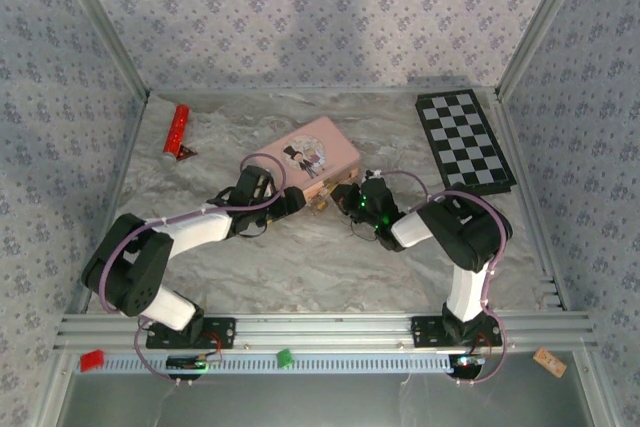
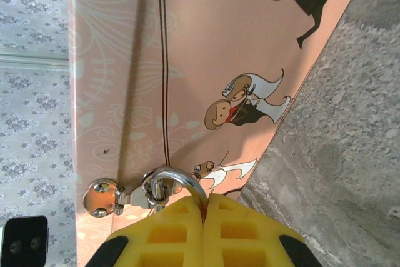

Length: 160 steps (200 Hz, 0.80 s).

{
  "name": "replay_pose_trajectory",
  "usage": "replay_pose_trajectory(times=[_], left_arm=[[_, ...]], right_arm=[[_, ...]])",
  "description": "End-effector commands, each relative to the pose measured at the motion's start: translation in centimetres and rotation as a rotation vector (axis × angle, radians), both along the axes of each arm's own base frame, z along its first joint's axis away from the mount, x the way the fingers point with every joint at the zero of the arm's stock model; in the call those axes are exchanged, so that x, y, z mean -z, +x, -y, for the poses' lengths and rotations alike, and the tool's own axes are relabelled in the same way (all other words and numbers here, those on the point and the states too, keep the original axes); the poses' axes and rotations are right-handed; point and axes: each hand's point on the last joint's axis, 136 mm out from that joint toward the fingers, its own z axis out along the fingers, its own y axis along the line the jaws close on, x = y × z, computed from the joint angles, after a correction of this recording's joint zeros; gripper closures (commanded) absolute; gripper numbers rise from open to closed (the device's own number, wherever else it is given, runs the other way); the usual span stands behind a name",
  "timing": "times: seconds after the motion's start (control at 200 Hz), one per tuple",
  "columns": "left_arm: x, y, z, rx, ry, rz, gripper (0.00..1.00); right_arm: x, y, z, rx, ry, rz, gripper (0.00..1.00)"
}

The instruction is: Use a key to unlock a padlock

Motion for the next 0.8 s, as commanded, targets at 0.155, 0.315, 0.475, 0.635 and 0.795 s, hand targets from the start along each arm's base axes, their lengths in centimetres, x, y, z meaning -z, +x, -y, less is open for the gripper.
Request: replay_pose_trajectory(times=[0.155, 0.315, 0.475, 0.635, 0.795], left_arm=[[0.5, 0.6, -1.2, -0.065, 0.047, 0.002, 0.12], [0.3, 0.5, -1.3, -0.069, 0.051, 0.007, 0.12], [0.4, 0.4, -1.5, -0.073, 0.059, 0.007, 0.12], [0.5, 0.5, -1.6, -0.074, 0.065, 0.002, 0.12], [0.8, 0.5, -1.7, -0.080, 0.067, -0.006, 0.11]], right_arm=[[-2.3, 1.2, 1.4, 0.093, 0.053, 0.067, 1.00], [-2.3, 1.3, 1.7, 0.099, 0.054, 0.063, 1.00], [-2.2, 1.2, 2.5, 0.116, 0.045, 0.063, 1.00], [-2.3, 1.3, 3.8, 0.137, 0.029, 0.063, 1.00], [-2.5, 1.4, 4.6, 0.149, 0.019, 0.062, 1.00]])
